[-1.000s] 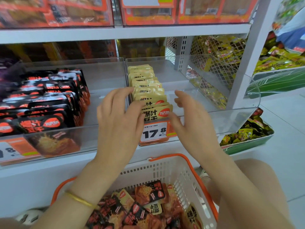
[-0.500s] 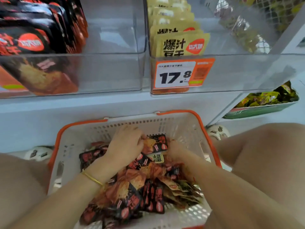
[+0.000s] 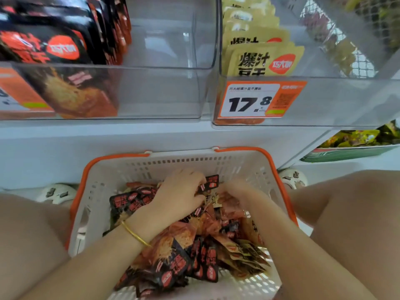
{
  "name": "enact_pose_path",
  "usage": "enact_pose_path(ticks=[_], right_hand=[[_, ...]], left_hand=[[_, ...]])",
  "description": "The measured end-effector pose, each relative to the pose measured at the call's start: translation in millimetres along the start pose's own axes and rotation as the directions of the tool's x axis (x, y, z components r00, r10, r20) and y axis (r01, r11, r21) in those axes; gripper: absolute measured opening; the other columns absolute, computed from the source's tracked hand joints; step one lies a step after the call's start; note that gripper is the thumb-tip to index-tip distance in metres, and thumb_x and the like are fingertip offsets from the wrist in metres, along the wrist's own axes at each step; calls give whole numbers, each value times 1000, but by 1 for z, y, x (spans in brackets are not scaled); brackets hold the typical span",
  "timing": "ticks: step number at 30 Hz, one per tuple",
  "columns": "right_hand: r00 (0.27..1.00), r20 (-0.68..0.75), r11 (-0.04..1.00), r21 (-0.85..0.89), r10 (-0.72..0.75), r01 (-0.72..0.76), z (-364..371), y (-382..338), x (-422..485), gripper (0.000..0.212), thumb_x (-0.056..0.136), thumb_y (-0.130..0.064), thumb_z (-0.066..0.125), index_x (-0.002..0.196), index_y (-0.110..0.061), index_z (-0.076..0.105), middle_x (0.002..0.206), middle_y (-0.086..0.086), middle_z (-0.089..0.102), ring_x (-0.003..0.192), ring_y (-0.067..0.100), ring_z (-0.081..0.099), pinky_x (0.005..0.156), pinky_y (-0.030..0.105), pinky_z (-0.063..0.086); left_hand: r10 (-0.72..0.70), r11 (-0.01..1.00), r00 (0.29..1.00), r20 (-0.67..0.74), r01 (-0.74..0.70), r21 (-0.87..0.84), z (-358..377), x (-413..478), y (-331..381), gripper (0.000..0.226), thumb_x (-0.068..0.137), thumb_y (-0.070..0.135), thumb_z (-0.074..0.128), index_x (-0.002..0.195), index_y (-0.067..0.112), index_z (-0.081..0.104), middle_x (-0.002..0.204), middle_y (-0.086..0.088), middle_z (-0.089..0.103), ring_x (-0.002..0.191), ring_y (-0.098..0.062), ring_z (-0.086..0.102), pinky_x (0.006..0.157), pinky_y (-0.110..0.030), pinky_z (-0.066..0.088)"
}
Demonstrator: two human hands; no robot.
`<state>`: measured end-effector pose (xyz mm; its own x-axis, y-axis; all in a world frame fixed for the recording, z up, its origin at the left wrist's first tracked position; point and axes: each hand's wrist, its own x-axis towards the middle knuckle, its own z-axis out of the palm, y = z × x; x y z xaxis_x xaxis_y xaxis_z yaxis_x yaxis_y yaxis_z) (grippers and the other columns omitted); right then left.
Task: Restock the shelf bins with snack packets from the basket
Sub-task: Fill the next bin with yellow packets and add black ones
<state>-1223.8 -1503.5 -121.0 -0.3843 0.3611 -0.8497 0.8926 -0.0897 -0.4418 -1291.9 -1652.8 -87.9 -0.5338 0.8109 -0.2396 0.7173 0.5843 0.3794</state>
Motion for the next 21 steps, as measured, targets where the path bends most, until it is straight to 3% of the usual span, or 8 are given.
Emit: enact_pose_path(ticks=[4,7,9,11,13,15,17,21], right_hand=[[992,83,993,82,-97,91,-21,-18,-58,29,93,-14,53,66,-7,57,56,3,60,53,15,53,55,25,47],[979,100,974,162,-175,158,-28,-23,-86,31,96,-23,49,69,-9,56,60,4,60,52,15,53,54,25,47],[959,4,957,60,-285,284,-36,-24,-100,44,99,-40,39,72,-10,57,66,6,63,56,16,56,55,25,47],[862,-161,876,-129,-482,465,-46,-24,-114,49,96,-54,33,83,-15,60,85,4,65,76,19,60,72,33,51],[753,-169,771,-122,-636,625,-56,-23,-135,46,84,-62,36,93,-25,61,99,-7,66,96,14,60,89,34,48],[701,38,702,13,-712,712,-62,-23,-156,36,80,-54,51,100,-27,64,104,-9,68,103,13,63,91,33,51],[601,156,615,59,-784,787,-67,-28,-172,31,84,-25,69,113,-14,62,108,5,70,104,21,65,86,35,55],[451,-39,445,102,-892,890,-95,-63,-210,19,81,4,66,94,-10,66,82,2,72,75,14,68,65,25,56]], left_hand=[[27,998,996,90,-32,57,-11,-7,16,63,78,53,66,127,20,43,126,0,46,118,-22,42,96,-35,40],[66,998,993,-102,-68,-14,-30,-14,22,34,88,41,59,115,21,51,115,3,56,106,-19,54,84,-37,47],[48,992,976,-214,-72,-105,-49,-18,24,20,91,32,58,107,22,56,105,4,62,100,-17,58,79,-36,48],[22,980,967,-255,-72,-186,-71,-22,30,11,89,28,61,99,22,59,89,8,61,91,-15,58,71,-31,42],[28,962,963,-269,-99,-255,-95,-27,40,5,86,26,65,86,27,60,75,12,56,79,-11,54,64,-28,34],[53,934,954,-296,-152,-322,-120,-32,52,14,84,23,68,75,29,58,68,10,56,67,-3,51,61,-24,35],[73,897,935,-347,-214,-388,-148,-36,65,20,82,19,70,72,32,58,68,12,59,60,5,51,57,-16,37],[20,750,855,-519,-356,-558,-202,-30,90,13,86,17,65,89,28,58,82,3,67,67,-2,60,57,-22,50]])
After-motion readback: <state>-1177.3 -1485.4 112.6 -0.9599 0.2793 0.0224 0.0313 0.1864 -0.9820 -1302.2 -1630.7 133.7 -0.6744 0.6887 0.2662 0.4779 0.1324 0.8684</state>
